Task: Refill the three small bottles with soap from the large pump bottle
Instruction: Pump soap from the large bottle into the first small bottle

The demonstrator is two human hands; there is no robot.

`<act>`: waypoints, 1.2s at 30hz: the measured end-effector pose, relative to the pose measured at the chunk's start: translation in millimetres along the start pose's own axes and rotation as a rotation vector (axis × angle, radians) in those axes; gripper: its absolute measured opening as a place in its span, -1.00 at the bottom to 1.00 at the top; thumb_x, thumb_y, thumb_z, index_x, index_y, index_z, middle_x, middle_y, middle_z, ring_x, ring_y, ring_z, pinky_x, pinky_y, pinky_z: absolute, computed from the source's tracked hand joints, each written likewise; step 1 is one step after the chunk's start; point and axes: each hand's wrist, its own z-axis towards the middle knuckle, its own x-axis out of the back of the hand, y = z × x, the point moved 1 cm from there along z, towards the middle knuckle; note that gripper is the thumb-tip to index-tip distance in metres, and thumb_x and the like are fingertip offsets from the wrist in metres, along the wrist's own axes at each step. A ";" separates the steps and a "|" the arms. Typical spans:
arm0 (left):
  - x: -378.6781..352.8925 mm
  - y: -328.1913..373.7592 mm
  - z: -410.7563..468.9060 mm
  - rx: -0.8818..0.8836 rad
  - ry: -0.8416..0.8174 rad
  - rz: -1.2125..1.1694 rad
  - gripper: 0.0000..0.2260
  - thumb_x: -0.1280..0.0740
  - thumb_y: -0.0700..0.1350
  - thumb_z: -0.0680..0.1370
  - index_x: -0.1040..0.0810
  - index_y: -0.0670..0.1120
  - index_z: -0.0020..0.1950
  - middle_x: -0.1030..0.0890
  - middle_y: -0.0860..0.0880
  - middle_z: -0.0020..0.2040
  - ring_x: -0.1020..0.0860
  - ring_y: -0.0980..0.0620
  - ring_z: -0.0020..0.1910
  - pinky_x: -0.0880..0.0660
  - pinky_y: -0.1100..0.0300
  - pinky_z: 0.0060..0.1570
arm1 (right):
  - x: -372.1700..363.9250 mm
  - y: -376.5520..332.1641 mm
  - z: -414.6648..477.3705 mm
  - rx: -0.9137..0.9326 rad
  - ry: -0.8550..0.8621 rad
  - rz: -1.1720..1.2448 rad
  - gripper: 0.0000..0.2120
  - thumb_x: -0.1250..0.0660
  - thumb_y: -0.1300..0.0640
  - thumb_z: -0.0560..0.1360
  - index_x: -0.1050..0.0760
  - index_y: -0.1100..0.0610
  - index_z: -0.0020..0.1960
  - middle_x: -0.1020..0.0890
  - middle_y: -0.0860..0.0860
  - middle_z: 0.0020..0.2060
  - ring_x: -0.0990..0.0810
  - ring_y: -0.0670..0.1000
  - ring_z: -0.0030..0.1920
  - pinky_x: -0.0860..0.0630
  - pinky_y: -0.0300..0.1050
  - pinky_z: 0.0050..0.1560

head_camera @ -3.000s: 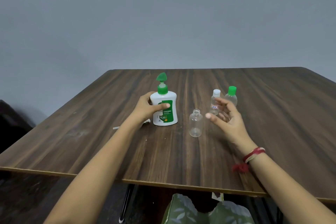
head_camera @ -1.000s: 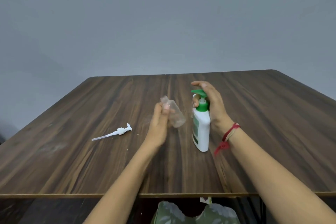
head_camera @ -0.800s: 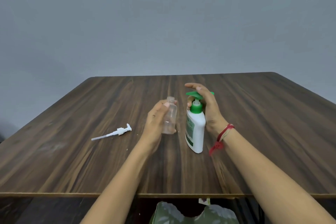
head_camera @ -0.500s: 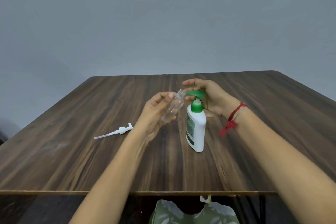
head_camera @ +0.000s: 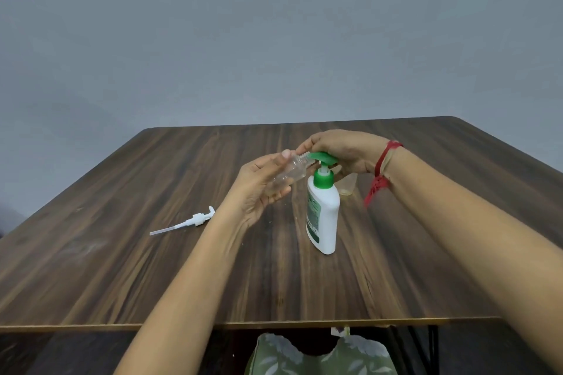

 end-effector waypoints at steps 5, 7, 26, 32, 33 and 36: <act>0.7 1.9 2.7 -0.002 0.087 -0.018 -0.75 -0.44 0.08 0.35 -0.57 -0.04 -0.09 -0.70 0.00 -0.09 -0.64 0.05 -0.11 -0.54 0.32 -0.34 | 0.6 -14.4 4.5 -0.027 0.027 -0.108 -0.83 -0.15 0.12 0.56 -0.52 0.00 -0.03 -0.56 0.05 -0.09 -0.52 -0.01 -0.12 -0.44 0.12 0.23; 1.1 0.9 2.3 -0.002 0.088 -0.043 -0.75 -0.45 0.08 0.35 -0.55 -0.04 -0.10 -0.70 -0.01 -0.07 -0.65 0.03 -0.08 -0.55 0.32 -0.34 | 0.9 -12.5 5.1 0.048 0.116 -0.106 -0.84 -0.16 0.11 0.58 -0.52 0.07 0.03 -0.55 0.00 -0.17 -0.51 -0.03 -0.18 -0.52 -0.13 0.02; -3.4 -17.9 -4.4 -0.044 0.104 -0.157 -0.84 -0.35 0.03 0.47 -0.53 -0.06 -0.12 -0.70 0.07 -0.23 -0.66 0.15 -0.27 -0.54 0.37 -0.34 | -73.1 90.2 0.3 0.983 0.667 0.257 -0.38 -0.33 0.30 0.38 -0.21 -0.04 0.34 -0.38 -0.17 0.25 -0.52 0.05 0.20 -0.47 0.06 0.25; -1.6 -16.8 1.7 0.004 0.126 -0.177 -0.66 -0.40 0.10 0.32 -0.56 -0.10 -0.05 -0.71 -0.03 -0.16 -0.65 0.10 -0.29 -0.52 0.38 -0.43 | -70.6 92.6 6.4 1.010 0.626 0.263 -0.33 -0.33 0.29 0.34 -0.22 -0.09 0.36 -0.33 -0.35 0.28 -0.52 -0.04 0.19 -0.46 -0.14 0.23; -1.3 -16.3 2.6 0.026 0.130 -0.185 -0.64 -0.40 0.10 0.31 -0.57 -0.10 -0.03 -0.71 -0.04 -0.15 -0.65 0.10 -0.30 -0.52 0.38 -0.44 | -68.5 92.5 7.7 1.010 0.604 0.258 -0.33 -0.34 0.23 0.35 -0.22 -0.14 0.37 -0.34 -0.28 0.29 -0.53 0.00 0.19 -0.47 -0.10 0.22; 0.8 -14.9 5.8 0.089 0.115 -0.212 -0.58 -0.41 0.11 0.30 -0.59 -0.12 0.03 -0.71 -0.06 -0.14 -0.64 0.09 -0.34 -0.53 0.39 -0.45 | -64.1 91.5 11.0 0.991 0.522 0.253 -0.31 -0.40 0.07 0.36 -0.17 -0.17 0.39 -0.43 -0.01 0.27 -0.54 0.06 0.20 -0.47 0.06 0.25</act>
